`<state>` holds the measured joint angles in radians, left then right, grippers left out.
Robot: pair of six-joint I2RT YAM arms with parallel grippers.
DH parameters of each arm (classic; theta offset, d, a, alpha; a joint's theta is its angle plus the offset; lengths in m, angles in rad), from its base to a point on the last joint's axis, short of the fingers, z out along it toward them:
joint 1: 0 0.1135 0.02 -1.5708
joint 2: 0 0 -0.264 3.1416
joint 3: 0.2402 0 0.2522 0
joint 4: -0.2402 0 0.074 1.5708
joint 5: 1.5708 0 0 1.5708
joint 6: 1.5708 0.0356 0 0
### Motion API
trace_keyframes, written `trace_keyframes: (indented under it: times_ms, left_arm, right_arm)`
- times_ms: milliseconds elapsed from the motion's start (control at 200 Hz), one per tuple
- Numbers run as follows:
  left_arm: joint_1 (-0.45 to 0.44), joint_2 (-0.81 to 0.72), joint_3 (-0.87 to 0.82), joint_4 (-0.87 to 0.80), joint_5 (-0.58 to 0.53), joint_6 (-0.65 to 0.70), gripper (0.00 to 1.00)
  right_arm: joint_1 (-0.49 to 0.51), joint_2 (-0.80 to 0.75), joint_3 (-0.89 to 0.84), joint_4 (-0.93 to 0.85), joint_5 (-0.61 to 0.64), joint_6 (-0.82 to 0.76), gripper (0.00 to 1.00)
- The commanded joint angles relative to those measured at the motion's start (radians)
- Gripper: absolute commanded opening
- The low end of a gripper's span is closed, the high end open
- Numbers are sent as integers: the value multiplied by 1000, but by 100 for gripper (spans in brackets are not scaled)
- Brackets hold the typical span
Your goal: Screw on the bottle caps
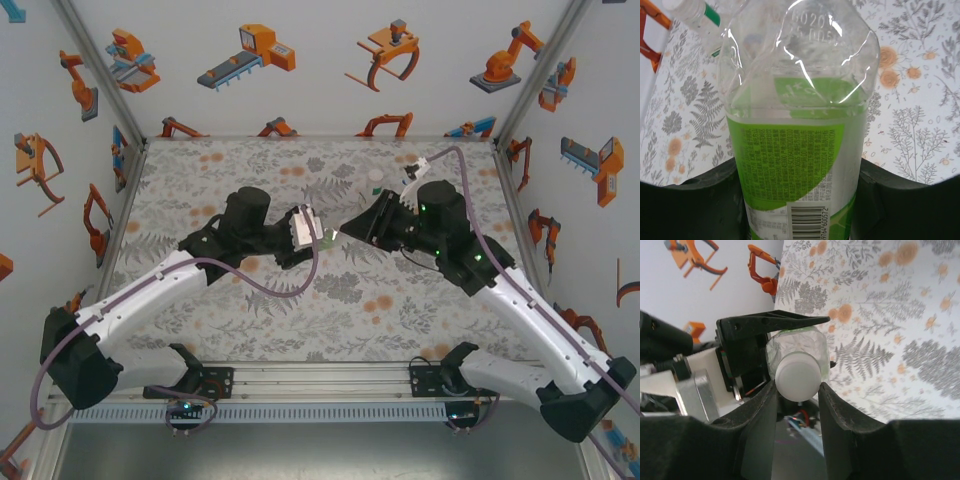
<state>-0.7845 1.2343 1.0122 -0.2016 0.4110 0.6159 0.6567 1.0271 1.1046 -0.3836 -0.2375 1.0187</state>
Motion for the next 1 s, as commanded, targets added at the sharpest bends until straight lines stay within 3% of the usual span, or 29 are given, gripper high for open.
trace_keyframes:
  times_ms: [0, 300, 411, 496, 766, 996]
  left_arm:
    - [-3, -19, 2, 94, 10, 10, 0]
    - [-3, -41, -19, 80, 87, 39, 0]
    - [-3, -45, -20, 66, 98, 47, 0]
    - [-3, -45, -18, 52, 110, 50, 0]
    - [-4, -47, -13, 29, 112, 35, 0]
    - [-4, -40, -6, 22, 95, 24, 0]
  right_arm:
    - [-2, 16, -13, 6, 23, 204, 0]
    - [-3, 44, 22, -16, 68, 140, 0]
    - [-2, 68, 41, -11, 48, 123, 20]
    - [-3, 84, 56, -9, 34, 101, 29]
    - [-2, 101, 68, 14, 7, 88, 35]
    - [-3, 97, 70, 24, -2, 84, 46]
